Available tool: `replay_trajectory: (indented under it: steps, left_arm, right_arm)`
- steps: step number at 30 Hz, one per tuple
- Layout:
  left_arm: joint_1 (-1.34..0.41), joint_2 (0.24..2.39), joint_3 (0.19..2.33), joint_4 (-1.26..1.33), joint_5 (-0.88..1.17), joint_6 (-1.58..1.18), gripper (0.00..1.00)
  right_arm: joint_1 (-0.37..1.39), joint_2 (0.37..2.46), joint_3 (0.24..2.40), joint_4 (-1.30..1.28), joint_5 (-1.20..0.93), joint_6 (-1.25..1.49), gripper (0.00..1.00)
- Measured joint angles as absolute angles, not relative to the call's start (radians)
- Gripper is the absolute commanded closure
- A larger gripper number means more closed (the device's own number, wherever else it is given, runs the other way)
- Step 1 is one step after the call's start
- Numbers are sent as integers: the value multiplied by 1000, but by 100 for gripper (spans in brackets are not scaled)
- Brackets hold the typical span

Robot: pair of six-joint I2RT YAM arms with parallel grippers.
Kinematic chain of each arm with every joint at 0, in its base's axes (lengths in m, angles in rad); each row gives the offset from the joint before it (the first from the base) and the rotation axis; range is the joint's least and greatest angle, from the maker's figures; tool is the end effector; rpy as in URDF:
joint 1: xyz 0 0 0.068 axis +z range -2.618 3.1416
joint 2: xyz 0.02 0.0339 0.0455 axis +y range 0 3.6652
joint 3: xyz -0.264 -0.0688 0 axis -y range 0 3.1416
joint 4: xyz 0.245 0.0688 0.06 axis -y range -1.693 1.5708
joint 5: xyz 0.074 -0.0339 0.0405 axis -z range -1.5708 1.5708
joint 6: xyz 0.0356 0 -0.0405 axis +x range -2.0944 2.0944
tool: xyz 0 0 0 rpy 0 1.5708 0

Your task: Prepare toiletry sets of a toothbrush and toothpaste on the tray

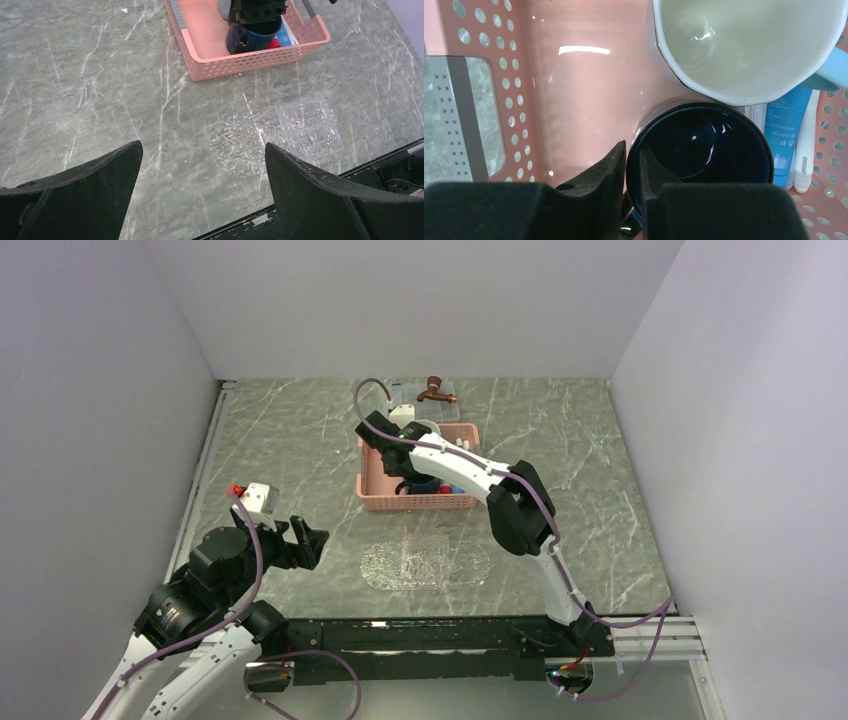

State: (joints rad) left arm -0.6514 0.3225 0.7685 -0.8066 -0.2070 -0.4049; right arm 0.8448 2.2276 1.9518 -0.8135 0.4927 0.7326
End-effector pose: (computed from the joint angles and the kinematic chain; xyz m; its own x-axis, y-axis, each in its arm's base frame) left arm 0.0574 -0.0346 0.3186 -0.4314 -0.1559 -0.8886 0.2943 0.9068 -0.3019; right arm 0.3326 0.3493 0.2202 -0.7808 0.0080 -0.6247 0.0118 0.9999 -0.0019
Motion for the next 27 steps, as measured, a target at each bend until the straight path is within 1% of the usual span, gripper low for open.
replay_trajectory:
  steps: [4, 23, 27]
  left_arm:
    - [-651, 323, 768, -807, -207, -405, 1]
    - [-651, 323, 768, -807, -207, -405, 1]
    - [-651, 323, 768, -807, -207, -405, 1]
  right_arm:
    - [845, 2231, 1952, -815, 492, 733, 100]
    - [850, 2206, 1952, -807, 488, 706, 100]
    - [860, 2187, 1979, -812, 496, 698, 100]
